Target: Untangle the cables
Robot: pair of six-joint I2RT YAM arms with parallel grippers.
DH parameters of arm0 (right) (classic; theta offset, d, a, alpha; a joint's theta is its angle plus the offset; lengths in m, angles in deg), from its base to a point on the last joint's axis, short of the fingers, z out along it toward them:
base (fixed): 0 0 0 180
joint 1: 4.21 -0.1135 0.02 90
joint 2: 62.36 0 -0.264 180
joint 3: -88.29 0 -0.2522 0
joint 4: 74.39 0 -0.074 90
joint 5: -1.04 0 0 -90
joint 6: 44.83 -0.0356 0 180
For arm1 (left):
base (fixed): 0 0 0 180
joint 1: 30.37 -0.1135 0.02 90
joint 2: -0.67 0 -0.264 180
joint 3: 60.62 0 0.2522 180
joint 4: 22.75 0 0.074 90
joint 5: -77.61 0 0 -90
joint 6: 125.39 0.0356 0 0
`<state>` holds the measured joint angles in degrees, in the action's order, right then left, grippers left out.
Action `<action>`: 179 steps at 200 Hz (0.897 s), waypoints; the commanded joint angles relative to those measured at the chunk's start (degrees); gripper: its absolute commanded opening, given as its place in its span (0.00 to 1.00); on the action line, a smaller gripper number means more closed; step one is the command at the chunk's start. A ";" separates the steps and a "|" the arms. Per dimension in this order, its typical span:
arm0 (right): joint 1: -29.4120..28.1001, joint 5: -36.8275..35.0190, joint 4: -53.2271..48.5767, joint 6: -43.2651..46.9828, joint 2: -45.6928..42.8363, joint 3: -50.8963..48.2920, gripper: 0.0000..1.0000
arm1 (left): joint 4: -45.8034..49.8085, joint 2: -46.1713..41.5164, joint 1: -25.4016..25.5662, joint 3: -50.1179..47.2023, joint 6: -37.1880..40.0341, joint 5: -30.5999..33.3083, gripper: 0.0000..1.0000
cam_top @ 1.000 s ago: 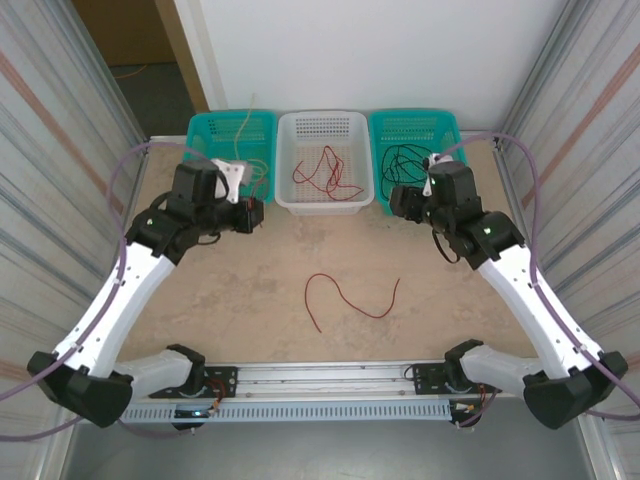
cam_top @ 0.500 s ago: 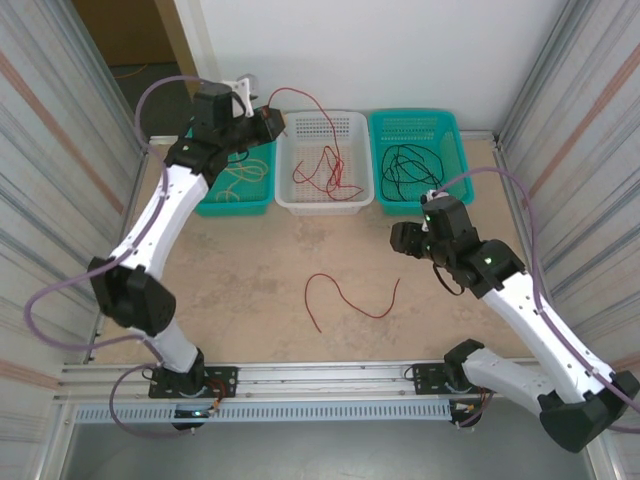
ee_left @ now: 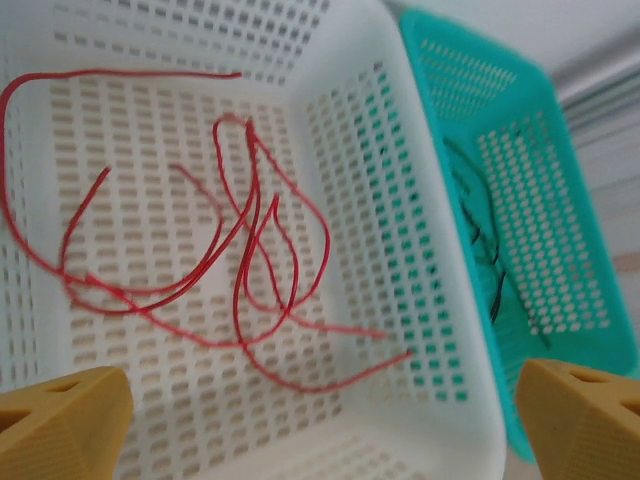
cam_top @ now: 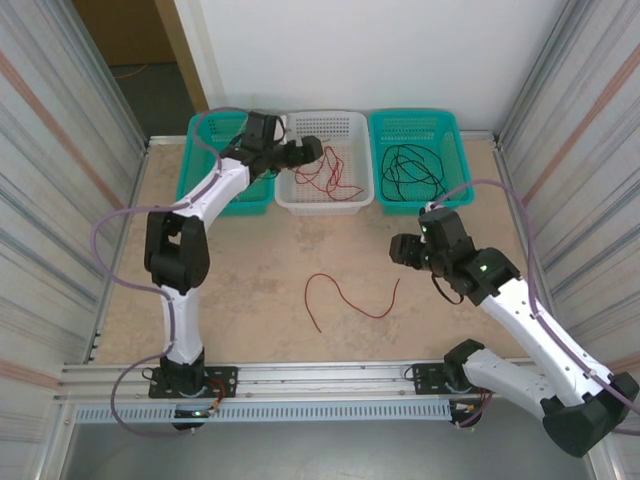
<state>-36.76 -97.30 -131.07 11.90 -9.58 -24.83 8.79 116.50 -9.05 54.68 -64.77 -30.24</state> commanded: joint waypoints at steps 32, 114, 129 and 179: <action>-9.61 7.69 7.67 -0.26 12.76 -1.26 0.62 | 8.78 -20.78 0.57 -10.29 8.28 4.67 0.96; -16.92 11.58 4.65 10.34 40.80 9.91 0.53 | 15.16 -60.86 -0.52 -48.53 4.81 3.88 0.89; -16.89 9.72 3.45 10.61 44.70 12.81 0.51 | 17.32 -65.76 -0.84 -52.53 3.56 2.76 0.85; -16.20 9.96 -2.53 10.36 53.33 16.75 0.44 | 14.40 -71.55 -1.11 -59.85 -2.23 -0.55 0.69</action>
<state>-52.94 -87.07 -127.51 20.92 42.24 -8.35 25.54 45.77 -9.77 -2.47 -63.03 -28.43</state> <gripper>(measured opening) 0.445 0.711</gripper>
